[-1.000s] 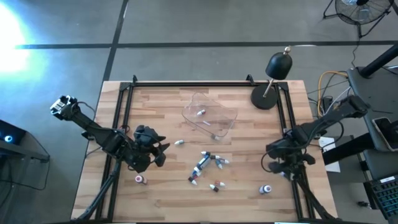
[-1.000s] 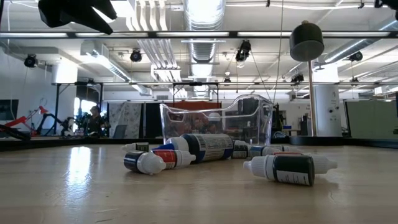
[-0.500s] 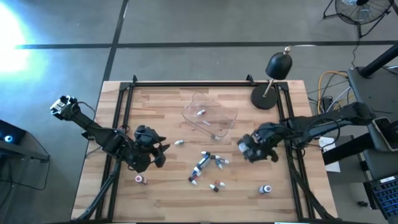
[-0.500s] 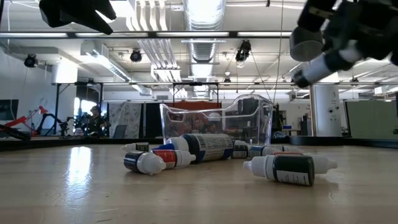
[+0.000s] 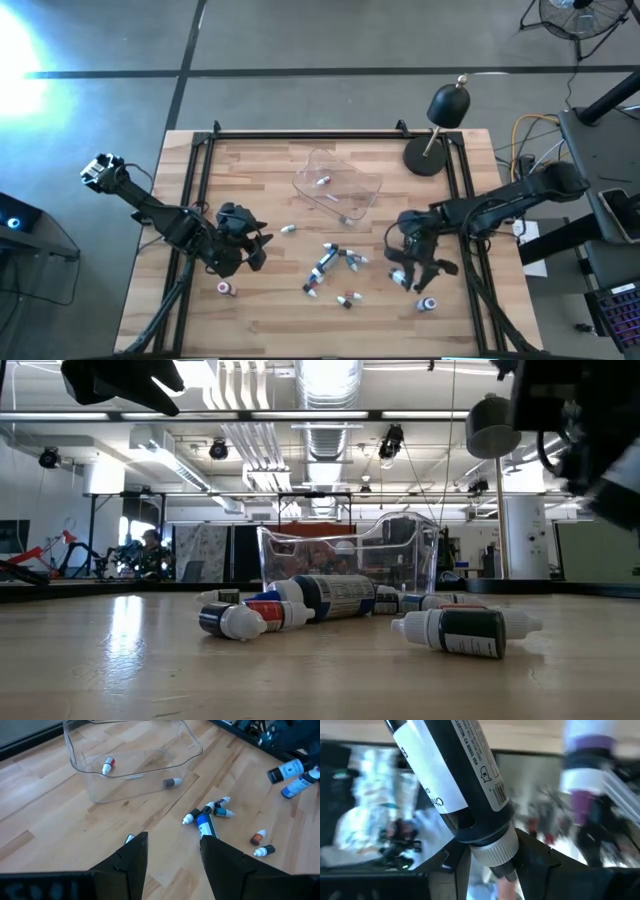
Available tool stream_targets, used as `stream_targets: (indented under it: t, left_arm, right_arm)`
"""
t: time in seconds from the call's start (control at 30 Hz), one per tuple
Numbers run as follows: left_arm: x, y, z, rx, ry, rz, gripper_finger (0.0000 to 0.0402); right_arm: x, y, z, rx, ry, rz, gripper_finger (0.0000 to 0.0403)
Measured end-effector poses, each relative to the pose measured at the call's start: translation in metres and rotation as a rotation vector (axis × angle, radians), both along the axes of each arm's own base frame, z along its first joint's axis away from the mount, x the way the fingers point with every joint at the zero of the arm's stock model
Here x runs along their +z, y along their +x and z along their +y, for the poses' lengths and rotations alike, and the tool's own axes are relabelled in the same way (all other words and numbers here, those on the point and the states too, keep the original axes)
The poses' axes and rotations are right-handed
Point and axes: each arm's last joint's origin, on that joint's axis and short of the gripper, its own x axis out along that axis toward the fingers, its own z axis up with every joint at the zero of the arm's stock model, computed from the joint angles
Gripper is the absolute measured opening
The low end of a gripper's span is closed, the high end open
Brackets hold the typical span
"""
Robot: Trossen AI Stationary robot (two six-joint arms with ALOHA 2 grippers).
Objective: Pick & Place food coloring
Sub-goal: Adjust the large black food coloring bottle
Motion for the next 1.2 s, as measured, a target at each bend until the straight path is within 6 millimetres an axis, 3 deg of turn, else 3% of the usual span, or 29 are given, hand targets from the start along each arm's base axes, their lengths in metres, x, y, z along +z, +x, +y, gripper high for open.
stream_targets:
  t: [0.43, 0.8, 1.2]
  left_arm:
    - [0.000, 0.000, 0.000, -0.018, 0.026, 0.011, 0.0156]
    - [0.000, 0.000, 0.003, -0.079, 0.129, 0.059, 0.0156]
    - [0.003, -0.007, 0.026, -0.078, 0.260, 0.169, 0.0156]
  right_arm:
    - [-0.030, 0.021, -0.003, 0.014, 0.057, 0.203, 0.0132]
    - [-0.027, 0.028, -0.001, 0.030, 0.127, 0.310, 0.0124]
    - [-0.030, 0.021, 0.005, 0.065, 0.151, 0.453, 0.0147]
